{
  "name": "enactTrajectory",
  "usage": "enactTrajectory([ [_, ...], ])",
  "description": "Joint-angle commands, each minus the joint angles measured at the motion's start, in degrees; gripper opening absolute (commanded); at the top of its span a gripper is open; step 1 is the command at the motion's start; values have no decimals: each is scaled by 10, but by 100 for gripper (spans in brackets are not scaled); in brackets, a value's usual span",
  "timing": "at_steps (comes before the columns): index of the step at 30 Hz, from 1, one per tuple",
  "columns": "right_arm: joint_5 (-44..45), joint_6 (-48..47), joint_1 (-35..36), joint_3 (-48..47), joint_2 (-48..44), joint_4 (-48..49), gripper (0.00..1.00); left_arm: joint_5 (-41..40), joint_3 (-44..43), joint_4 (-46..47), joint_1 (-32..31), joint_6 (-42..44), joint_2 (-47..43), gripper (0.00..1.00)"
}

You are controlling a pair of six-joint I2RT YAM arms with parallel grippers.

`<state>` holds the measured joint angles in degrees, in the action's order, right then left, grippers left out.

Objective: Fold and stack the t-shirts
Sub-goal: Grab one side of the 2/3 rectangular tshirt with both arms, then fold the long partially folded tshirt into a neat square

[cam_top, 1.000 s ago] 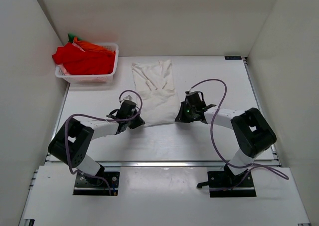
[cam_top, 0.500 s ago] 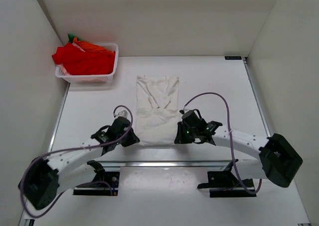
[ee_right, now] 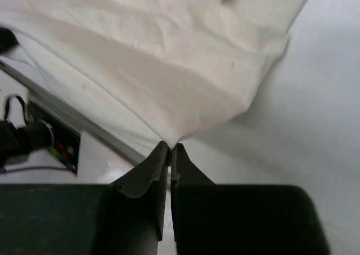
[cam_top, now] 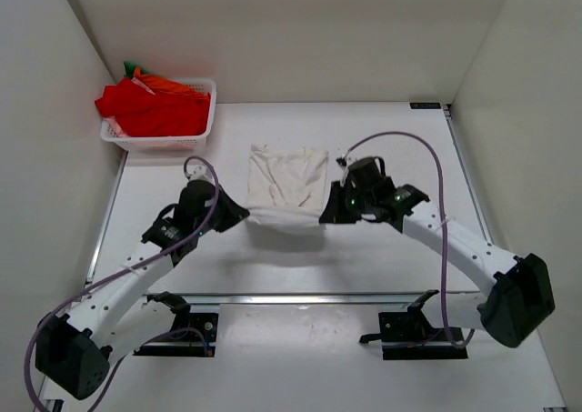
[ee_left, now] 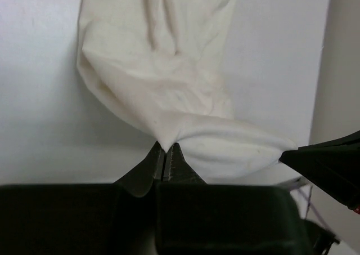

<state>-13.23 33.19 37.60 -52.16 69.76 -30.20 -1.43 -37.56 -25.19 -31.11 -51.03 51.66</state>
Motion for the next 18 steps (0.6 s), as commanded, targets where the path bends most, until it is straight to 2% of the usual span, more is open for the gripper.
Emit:
enactTrajectory([
  [1, -43, -97, -53, -111, 56, -32, 0, 12, -54, 69, 75, 42, 43, 1],
  [8, -78, -132, -149, -249, 195, 6, 0, 6, -160, 146, 100, 82, 174, 3],
  [18, -68, -156, -211, -449, 399, 37, 0, -30, -314, 240, 149, 107, 412, 11],
])
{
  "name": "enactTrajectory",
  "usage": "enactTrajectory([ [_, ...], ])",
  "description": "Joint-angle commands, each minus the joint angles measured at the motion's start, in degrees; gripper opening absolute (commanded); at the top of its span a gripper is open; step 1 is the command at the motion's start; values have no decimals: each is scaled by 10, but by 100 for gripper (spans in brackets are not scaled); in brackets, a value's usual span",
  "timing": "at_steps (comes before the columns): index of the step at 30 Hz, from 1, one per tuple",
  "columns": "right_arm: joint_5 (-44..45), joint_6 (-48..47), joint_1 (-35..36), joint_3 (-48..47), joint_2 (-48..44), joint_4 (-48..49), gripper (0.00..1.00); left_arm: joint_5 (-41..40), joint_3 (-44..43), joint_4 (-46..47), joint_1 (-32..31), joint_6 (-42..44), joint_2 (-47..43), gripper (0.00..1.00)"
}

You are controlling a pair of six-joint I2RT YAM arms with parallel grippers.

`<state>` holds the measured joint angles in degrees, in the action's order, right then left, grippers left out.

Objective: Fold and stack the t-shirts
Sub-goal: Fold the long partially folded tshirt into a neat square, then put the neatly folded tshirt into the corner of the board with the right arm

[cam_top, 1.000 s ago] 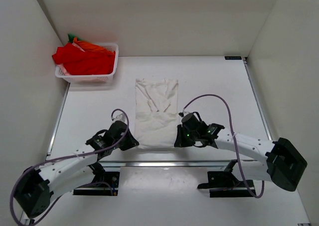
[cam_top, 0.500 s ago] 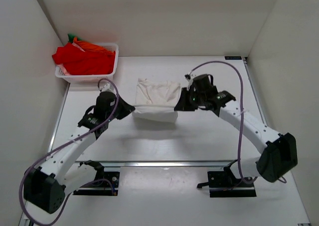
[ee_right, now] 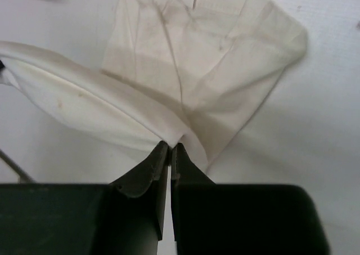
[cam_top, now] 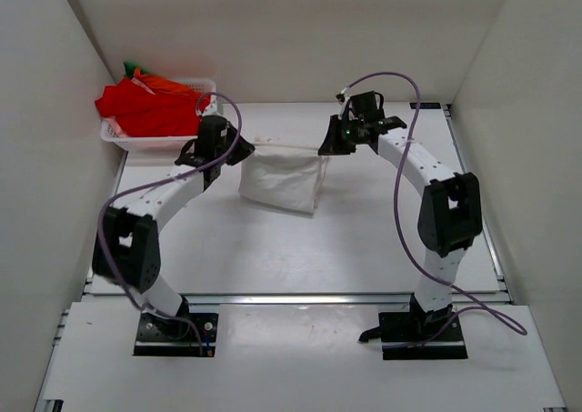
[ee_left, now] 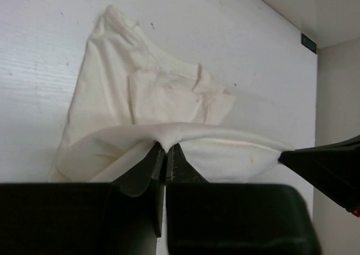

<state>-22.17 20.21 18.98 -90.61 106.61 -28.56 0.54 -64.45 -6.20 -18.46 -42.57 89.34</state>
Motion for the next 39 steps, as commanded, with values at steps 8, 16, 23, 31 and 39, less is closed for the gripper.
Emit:
enactTrajectory([
  [8, 152, 44, -62, -189, 153, 38, 44, 45, -343, 42, 73, 0, 288, 55],
  [16, 68, 9, -54, -83, 131, 69, 66, 59, -113, 104, 65, 6, 156, 53],
  [23, 18, 40, -32, 0, 146, 111, 73, 83, 127, 137, 53, -6, -2, 50],
  [31, 6, -20, 19, -311, 349, -87, 4, 61, 191, 62, 72, 34, -143, 50],
  [39, 183, -122, -37, -446, 414, -322, 0, 49, 180, 7, 77, 75, -189, 51],
])
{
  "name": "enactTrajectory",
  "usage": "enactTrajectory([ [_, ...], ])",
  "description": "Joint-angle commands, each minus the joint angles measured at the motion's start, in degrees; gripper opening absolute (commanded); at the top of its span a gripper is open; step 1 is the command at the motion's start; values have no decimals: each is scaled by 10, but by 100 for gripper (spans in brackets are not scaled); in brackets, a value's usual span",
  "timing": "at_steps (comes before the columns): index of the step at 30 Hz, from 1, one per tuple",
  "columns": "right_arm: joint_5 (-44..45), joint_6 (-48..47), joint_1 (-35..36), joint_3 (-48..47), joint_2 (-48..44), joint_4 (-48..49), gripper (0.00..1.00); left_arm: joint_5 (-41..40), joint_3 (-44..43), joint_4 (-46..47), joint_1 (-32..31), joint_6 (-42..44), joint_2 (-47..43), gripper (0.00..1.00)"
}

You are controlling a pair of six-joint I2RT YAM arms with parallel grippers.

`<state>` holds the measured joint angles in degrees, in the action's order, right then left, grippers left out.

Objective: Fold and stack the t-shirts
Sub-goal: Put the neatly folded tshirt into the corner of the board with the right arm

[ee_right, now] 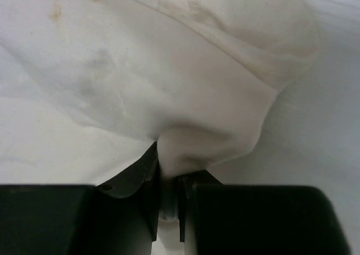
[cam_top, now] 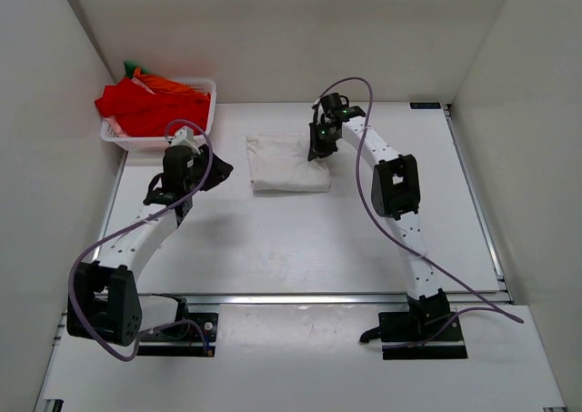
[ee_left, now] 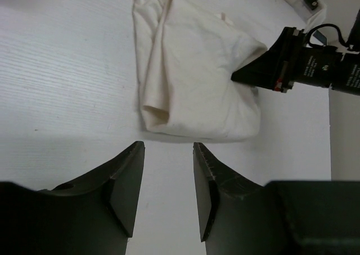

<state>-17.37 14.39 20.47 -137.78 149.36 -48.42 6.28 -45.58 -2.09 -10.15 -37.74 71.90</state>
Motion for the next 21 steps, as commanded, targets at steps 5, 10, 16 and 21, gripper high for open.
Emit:
enactTrajectory([
  [5, 279, -157, -119, 176, -111, -44, 0, 10, 8, -30, -19, 12, -12, 51],
  [10, 399, -255, -188, 210, -120, 66, 1, 52, 23, -42, -36, -8, -24, 49],
  [16, 508, -395, -236, 242, -100, 262, 0, 85, 54, -58, -70, -20, -46, 48],
  [21, 491, -451, -273, 186, -34, 360, 0, 131, 86, -57, -78, -15, -60, 45],
])
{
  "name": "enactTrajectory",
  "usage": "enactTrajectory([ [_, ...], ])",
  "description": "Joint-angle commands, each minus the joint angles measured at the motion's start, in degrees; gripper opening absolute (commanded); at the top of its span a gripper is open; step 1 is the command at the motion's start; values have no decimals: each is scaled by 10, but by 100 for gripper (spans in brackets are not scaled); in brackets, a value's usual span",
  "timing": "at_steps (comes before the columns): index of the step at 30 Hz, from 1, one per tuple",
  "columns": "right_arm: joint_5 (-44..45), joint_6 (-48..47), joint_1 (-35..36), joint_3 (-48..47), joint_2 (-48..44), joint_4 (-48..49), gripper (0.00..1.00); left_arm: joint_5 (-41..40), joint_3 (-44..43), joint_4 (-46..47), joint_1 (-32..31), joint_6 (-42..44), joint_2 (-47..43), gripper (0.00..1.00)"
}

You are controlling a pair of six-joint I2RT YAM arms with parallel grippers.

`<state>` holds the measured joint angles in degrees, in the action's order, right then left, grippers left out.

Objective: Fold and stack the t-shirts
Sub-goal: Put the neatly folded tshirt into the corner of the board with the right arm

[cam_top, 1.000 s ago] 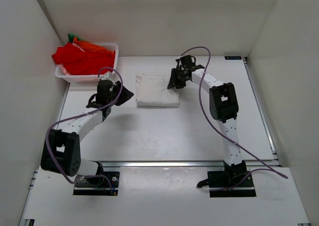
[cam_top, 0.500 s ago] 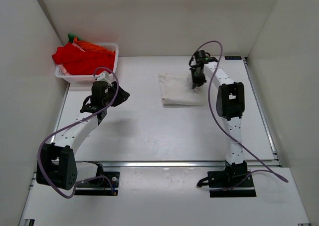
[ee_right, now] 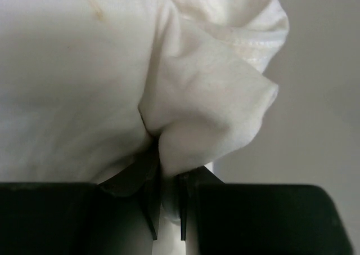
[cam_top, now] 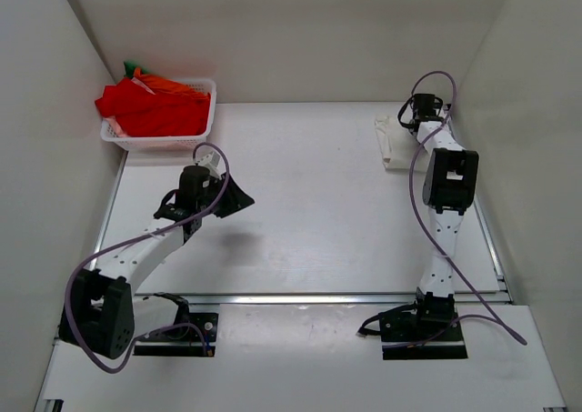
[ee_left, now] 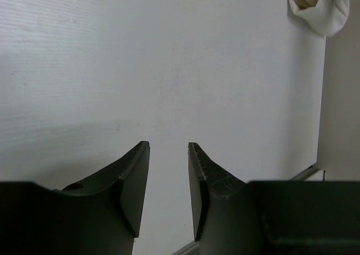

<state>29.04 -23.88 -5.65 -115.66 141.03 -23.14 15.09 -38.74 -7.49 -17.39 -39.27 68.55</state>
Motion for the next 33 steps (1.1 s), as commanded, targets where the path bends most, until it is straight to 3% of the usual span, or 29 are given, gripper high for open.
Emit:
enactTrajectory([
  [1, 28, -88, -16, -43, 56, 130, 0, 52, 21, 0, -7, 3, -31, 44],
  [5, -30, -64, -41, -76, 83, 155, 0, 61, 50, -5, -19, 25, -62, 44],
  [11, -49, -57, -52, -134, 116, 141, 0, 65, 56, -37, -11, 44, -68, 44],
  [13, -33, -34, -54, -148, 117, 136, 22, 86, 55, -25, -11, 52, -63, 47],
  [15, 3, -28, -52, -153, 106, 137, 78, 108, 50, -10, -11, 58, -60, 49],
  [16, 11, -27, -49, -151, 100, 146, 98, 123, 49, -2, -10, 61, -62, 49],
  [18, 37, -27, -49, -147, 78, 156, 99, 122, 26, -16, -17, 83, -65, 51],
  [19, 43, -16, -47, -150, 61, 154, 99, 106, 11, -41, -24, 102, -67, 59],
  [20, 52, -17, -48, -152, 32, 155, 99, 90, -11, -75, -33, 113, -69, 98],
  [24, 45, 11, -27, -119, -92, 97, 99, 21, -42, -142, -41, 137, -88, 98],
  [29, 36, 70, 68, 50, -257, -5, 99, -18, -28, -183, -47, 158, -139, 99],
  [31, 47, 100, 113, 104, -300, -95, 99, -42, -34, -193, -48, 176, -155, 99],
  [33, 63, 143, 158, 200, -363, -141, 100, -40, -47, -232, -43, 233, -152, 99],
])
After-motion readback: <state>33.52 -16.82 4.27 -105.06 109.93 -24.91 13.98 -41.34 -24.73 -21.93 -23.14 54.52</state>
